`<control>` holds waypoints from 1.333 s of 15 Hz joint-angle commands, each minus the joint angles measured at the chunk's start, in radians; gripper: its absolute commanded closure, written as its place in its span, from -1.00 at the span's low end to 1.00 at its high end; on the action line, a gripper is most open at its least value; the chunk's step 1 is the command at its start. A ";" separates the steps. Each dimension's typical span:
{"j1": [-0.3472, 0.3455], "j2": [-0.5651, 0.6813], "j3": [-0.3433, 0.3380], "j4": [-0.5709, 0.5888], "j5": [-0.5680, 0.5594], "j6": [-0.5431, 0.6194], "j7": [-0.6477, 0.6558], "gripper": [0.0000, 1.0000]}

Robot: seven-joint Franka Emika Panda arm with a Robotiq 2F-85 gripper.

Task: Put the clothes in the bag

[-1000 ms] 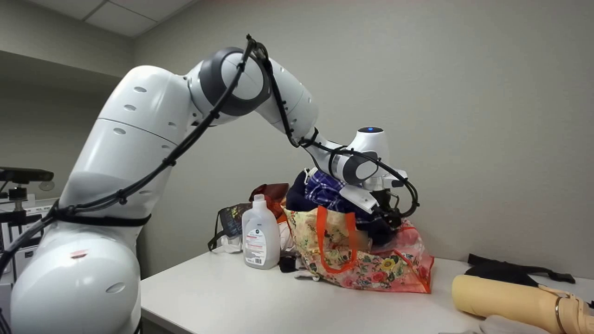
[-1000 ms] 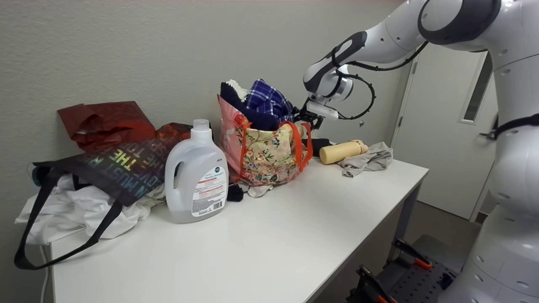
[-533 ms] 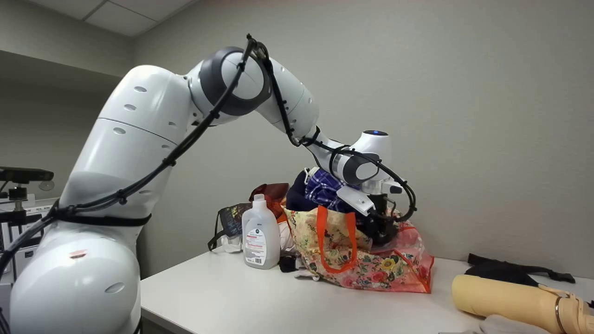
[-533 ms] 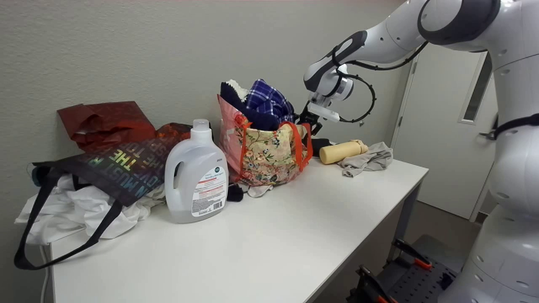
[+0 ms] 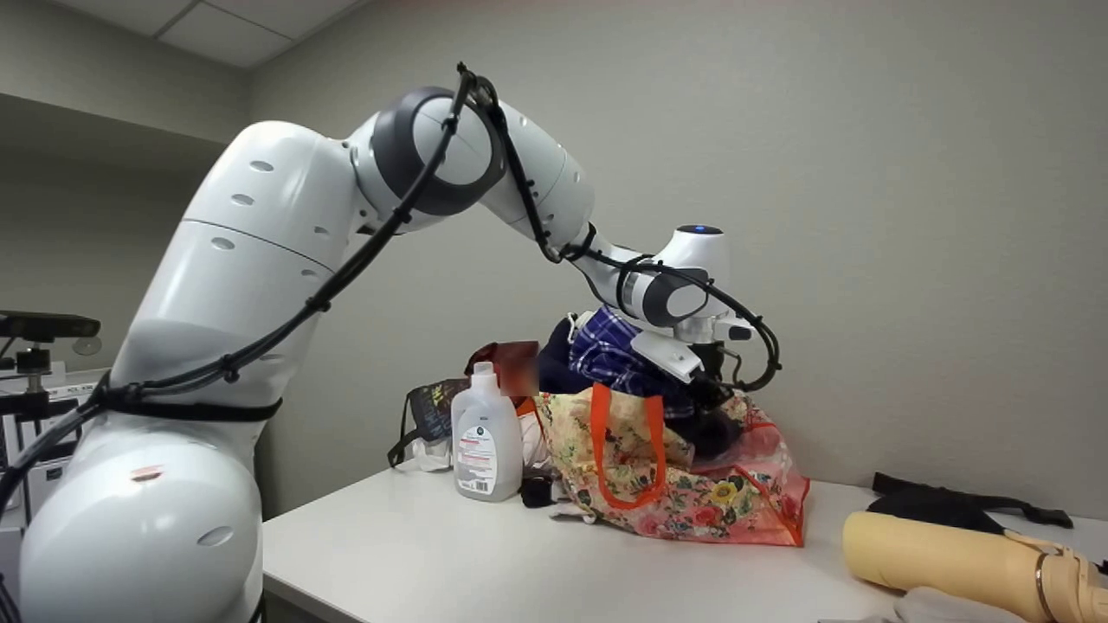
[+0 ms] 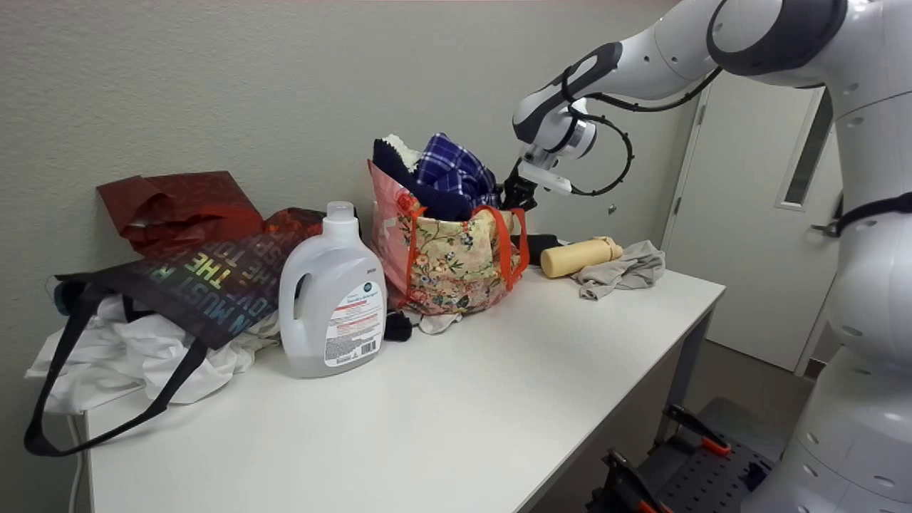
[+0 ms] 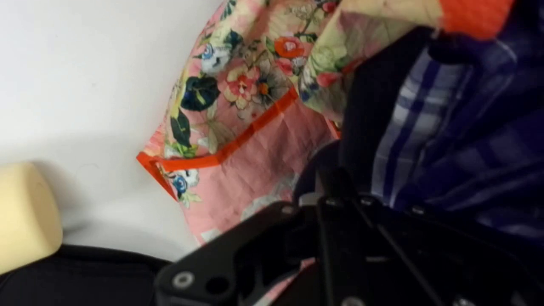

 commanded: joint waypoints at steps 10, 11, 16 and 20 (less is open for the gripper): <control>0.006 -0.060 0.002 0.034 -0.003 -0.166 -0.051 0.17; 0.000 -0.064 0.005 0.035 0.007 -0.205 -0.066 0.00; -0.006 -0.065 -0.003 0.031 0.012 -0.382 -0.115 -0.75; 0.005 -0.048 -0.012 0.005 -0.012 -0.480 -0.122 -1.00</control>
